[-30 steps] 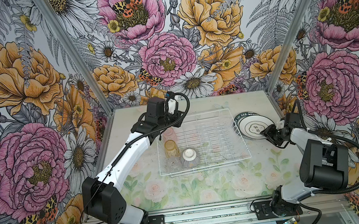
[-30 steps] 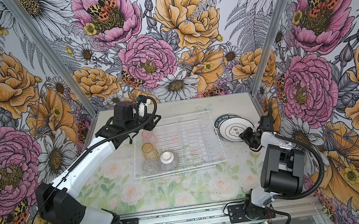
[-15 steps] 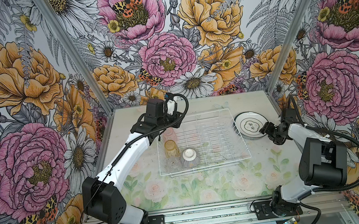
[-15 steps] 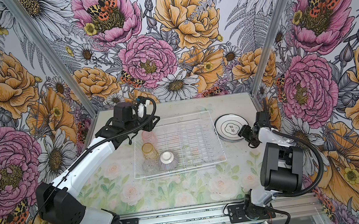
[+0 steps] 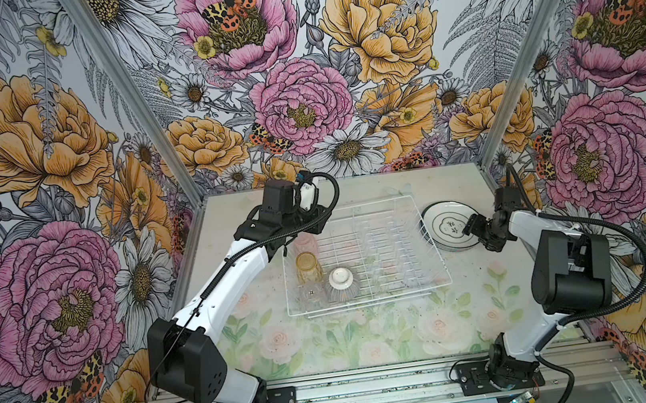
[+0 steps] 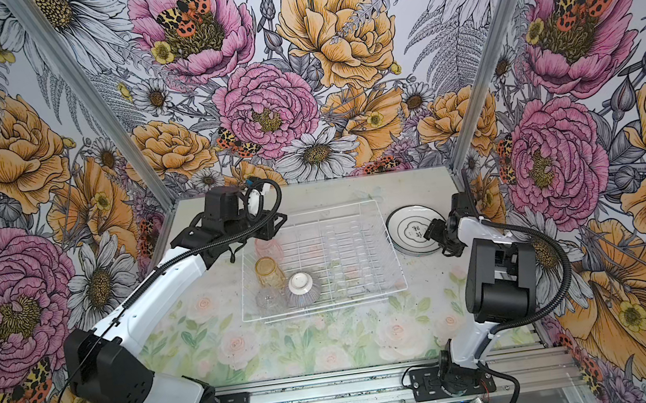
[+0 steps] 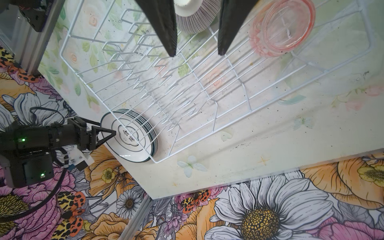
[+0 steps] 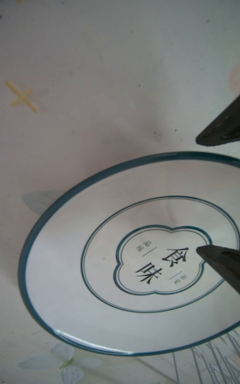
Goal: Unload the mixed dishes from the dish rack
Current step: 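Raise the right gripper off the stack while the left gripper moves over the striped bowl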
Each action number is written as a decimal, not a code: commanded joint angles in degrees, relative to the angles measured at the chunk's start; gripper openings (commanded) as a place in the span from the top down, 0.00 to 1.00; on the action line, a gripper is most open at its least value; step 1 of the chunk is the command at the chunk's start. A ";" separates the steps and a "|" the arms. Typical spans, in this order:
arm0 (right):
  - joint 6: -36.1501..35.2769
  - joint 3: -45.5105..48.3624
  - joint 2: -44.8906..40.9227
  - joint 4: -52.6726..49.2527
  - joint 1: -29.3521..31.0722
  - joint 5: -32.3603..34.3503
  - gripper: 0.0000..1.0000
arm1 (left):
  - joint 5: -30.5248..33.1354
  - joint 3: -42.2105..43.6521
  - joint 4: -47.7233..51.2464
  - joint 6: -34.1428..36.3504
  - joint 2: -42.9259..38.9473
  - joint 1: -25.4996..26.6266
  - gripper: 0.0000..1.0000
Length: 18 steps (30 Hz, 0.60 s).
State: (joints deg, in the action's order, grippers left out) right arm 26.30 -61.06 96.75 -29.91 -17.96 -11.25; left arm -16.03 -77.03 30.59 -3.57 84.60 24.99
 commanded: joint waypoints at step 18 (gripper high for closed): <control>-5.14 -5.60 -16.68 -8.82 12.03 1.40 0.23 | 19.24 0.74 18.70 -4.49 -1.08 8.27 0.59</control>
State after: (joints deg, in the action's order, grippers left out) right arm 21.32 -64.71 80.90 -37.32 -8.27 -8.84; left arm -1.26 -75.00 49.15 -3.70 83.48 35.81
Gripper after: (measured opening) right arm 0.773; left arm 0.411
